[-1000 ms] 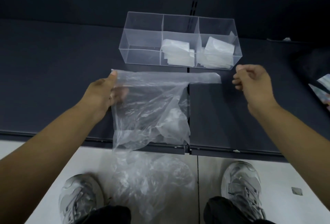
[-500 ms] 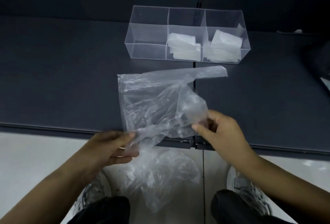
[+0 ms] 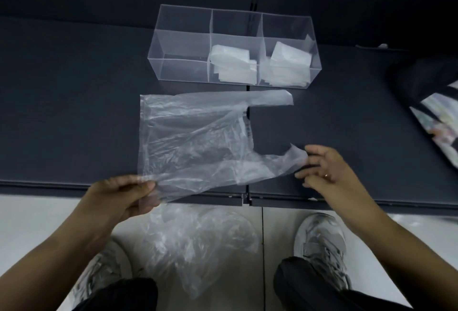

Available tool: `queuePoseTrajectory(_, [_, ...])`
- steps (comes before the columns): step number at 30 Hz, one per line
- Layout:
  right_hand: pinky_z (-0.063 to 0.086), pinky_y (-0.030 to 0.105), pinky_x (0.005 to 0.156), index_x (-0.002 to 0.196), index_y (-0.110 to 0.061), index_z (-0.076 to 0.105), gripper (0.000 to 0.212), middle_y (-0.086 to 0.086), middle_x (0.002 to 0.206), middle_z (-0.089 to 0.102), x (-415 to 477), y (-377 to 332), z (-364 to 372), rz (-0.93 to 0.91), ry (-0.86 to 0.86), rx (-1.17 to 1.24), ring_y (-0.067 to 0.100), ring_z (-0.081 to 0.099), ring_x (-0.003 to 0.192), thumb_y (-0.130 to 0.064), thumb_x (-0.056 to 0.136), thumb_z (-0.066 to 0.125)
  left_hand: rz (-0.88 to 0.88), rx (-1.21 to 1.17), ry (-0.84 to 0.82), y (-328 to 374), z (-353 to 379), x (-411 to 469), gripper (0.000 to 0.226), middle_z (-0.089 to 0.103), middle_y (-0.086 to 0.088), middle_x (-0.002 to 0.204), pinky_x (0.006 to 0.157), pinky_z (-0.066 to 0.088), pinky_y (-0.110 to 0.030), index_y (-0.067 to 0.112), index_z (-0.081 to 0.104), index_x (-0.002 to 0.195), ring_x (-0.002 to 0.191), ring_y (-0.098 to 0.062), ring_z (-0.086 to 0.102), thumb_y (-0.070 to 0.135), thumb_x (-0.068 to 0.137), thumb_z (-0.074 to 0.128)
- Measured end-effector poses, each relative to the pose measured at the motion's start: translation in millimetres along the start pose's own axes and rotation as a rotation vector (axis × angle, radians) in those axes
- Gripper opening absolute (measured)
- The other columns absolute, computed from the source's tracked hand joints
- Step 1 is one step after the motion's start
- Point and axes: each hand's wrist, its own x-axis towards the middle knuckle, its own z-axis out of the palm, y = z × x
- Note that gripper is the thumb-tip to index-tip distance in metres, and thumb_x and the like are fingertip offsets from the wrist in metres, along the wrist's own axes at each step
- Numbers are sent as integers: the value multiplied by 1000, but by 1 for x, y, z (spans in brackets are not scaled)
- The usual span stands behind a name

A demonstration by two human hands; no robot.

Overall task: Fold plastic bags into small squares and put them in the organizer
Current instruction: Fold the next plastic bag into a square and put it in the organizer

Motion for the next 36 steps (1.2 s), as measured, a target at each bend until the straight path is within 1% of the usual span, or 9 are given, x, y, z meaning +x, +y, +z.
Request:
queuePoseTrajectory(5, [55, 30, 80, 118, -17, 59, 26, 3, 105, 71, 5, -10, -18, 141, 22, 245, 14, 69, 94, -15, 92, 58, 7, 12, 4, -3, -1, 2, 12, 74, -18, 85, 57, 57, -23, 1, 69, 92, 77, -30, 73, 6, 82, 65])
queuePoseTrajectory(9, [51, 21, 68, 96, -22, 65, 26, -6, 84, 69, 17, -7, -6, 30, 175, -150, 4, 66, 77, -42, 80, 70, 26, 20, 12, -4, -1, 2, 8, 74, -17, 85, 58, 57, -24, 3, 71, 88, 77, -30, 73, 5, 82, 66])
queuePoseTrajectory(13, [42, 6, 56, 73, -29, 64, 14, -15, 64, 63, 27, 0, 6, -142, 260, -401, -5, 59, 65, -29, 86, 68, 36, 18, 32, -5, -1, 2, 9, 74, -15, 84, 57, 56, -22, 4, 71, 87, 76, -30, 73, 8, 79, 68])
queuePoseTrajectory(17, [43, 16, 43, 69, -12, 64, 23, -7, 54, 64, 30, 10, -5, -34, 315, -53, 2, 52, 43, -16, 92, 62, 80, -6, 78, -9, 2, 1, 5, 74, -13, 79, 56, 55, -19, 6, 71, 82, 68, -23, 73, 4, 82, 67])
queuePoseTrajectory(21, [44, 20, 42, 75, -10, 62, 21, -6, 55, 64, 18, 21, -13, 44, 364, -40, 3, 50, 41, -17, 94, 58, 160, 74, 76, -12, 11, 0, 4, 73, -12, 74, 53, 54, -19, 11, 71, 83, 61, -20, 71, 8, 82, 70])
queuePoseTrajectory(26, [36, 26, 59, 84, -15, 64, 9, -8, 67, 60, 10, 21, -30, 75, 401, -564, 19, 58, 68, -21, 90, 62, 212, 402, 95, -10, 14, -5, 25, 69, -6, 62, 42, 49, -23, 14, 61, 91, 47, -17, 64, 23, 76, 79])
queuePoseTrajectory(30, [43, 36, 79, 113, -11, 56, 32, 12, 109, 51, 13, -4, -21, -33, 481, -620, 28, 54, 90, -10, 83, 66, 607, 839, 371, 4, 17, -11, 24, 57, 4, 61, 50, 36, -20, 21, 54, 88, 57, -7, 57, 36, 81, 71])
queuePoseTrajectory(32, [39, 36, 100, 119, -8, 56, 37, 14, 120, 46, 15, -27, 9, -297, 457, -596, 29, 52, 106, -3, 83, 63, 861, 861, 372, 13, 29, -9, 16, 59, 1, 81, 64, 44, -26, 17, 58, 98, 72, -12, 56, 31, 90, 57])
queuePoseTrajectory(36, [4, 15, 116, 145, -10, 37, 49, 4, 152, 31, 15, -53, 98, -608, -83, -640, 13, 24, 140, -17, 98, 47, 969, 1176, 161, 10, 59, 8, 47, 46, -19, 143, 113, 27, -42, 0, 47, 137, 135, -33, 40, 27, 102, 31])
